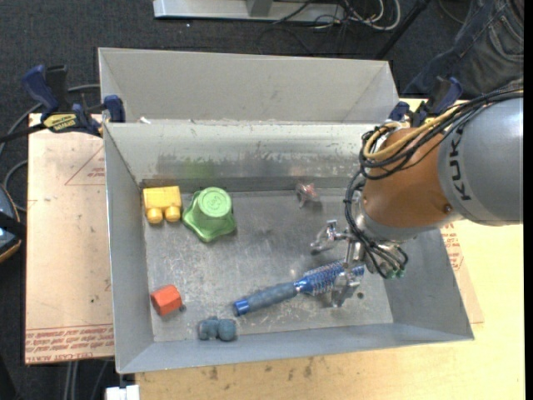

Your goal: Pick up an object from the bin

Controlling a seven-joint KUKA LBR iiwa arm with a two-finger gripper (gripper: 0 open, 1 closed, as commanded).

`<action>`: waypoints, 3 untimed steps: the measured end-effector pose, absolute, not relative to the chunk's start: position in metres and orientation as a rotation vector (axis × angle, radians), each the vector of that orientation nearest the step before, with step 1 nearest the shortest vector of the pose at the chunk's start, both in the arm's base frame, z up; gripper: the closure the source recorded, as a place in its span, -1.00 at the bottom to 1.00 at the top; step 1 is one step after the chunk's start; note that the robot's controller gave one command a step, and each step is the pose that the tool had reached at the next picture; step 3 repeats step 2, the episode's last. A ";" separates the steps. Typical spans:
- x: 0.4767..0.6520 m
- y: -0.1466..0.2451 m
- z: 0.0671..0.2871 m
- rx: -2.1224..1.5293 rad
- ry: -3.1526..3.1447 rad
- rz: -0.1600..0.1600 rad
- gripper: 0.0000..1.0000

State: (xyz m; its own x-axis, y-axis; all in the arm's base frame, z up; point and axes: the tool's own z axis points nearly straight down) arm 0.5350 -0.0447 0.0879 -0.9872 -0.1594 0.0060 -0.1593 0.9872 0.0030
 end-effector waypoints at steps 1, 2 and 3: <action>0.537 -0.045 0.092 0.253 -3.131 -0.001 1.00; 0.545 -0.033 0.203 0.318 -3.136 0.001 1.00; 0.545 -0.033 0.203 0.318 -3.136 0.001 1.00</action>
Offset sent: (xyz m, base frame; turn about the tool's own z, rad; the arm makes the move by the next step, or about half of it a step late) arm 0.0000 0.0000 0.0000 0.0000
